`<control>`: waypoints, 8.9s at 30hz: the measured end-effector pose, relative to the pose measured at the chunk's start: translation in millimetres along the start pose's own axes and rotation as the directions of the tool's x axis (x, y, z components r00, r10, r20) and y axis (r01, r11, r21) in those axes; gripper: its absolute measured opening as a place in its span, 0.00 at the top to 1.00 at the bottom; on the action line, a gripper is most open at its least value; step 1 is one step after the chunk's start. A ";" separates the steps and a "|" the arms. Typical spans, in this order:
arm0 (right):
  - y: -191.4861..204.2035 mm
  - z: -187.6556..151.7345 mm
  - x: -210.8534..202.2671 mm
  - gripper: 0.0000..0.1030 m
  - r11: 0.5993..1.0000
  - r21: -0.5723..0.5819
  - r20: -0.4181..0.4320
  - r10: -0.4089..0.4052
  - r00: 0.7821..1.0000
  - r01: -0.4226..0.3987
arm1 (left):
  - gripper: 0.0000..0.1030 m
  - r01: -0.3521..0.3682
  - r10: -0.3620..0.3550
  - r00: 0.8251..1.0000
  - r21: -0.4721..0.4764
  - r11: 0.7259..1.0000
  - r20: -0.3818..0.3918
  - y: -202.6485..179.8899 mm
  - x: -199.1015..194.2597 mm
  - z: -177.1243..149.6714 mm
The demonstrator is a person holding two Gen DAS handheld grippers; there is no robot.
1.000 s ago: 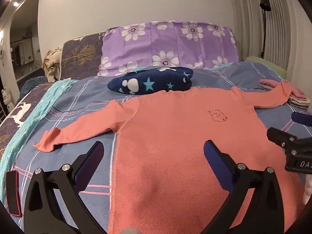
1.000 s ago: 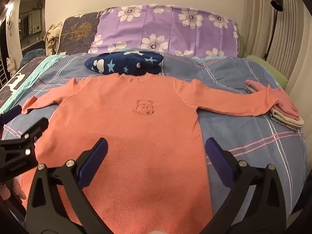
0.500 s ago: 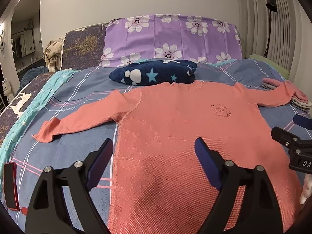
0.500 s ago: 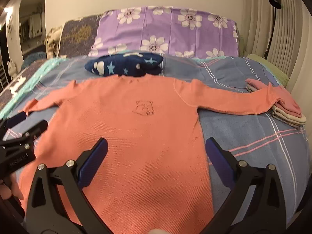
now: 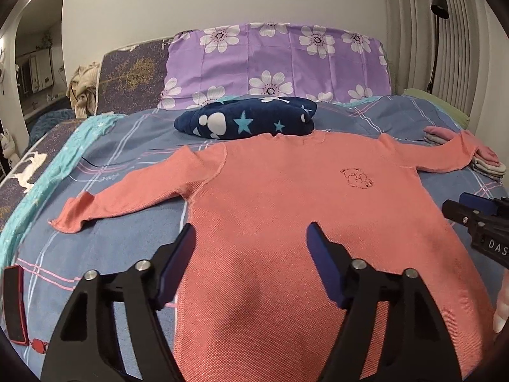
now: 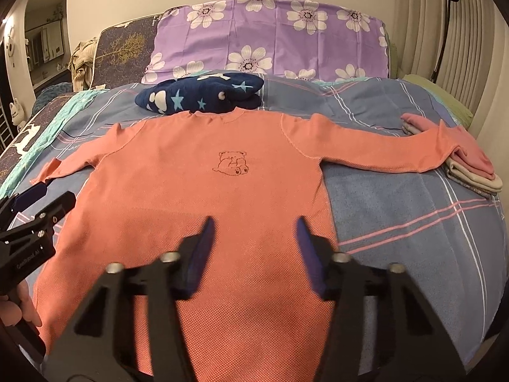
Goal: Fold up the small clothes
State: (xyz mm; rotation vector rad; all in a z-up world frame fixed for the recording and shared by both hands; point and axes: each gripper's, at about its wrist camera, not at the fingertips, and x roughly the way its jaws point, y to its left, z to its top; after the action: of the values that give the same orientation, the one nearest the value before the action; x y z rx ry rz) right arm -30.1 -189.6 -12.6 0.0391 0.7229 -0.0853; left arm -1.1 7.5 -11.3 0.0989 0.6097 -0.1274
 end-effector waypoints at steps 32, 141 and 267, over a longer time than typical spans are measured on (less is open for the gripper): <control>-5.3 -4.9 -6.5 0.57 0.998 0.007 0.023 0.062 0.998 -0.062 | 0.29 0.041 -0.042 0.998 -0.014 0.999 -0.041 1.6 5.8 -4.6; -73.0 14.5 56.9 0.31 0.983 0.186 -0.131 0.020 0.991 0.004 | 0.42 0.415 -0.411 0.910 0.085 0.906 -0.059 -67.3 94.4 94.3; -326.7 90.9 57.3 0.95 0.634 0.773 0.102 -0.129 0.986 0.003 | 0.74 -0.019 0.017 0.971 -0.003 1.000 -0.237 65.4 180.1 45.5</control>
State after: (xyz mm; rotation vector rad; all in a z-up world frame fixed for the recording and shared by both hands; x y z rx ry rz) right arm 42.6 -524.6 15.5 0.8391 0.4878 -0.4703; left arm 180.6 50.0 -74.4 0.1158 0.8473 -0.0971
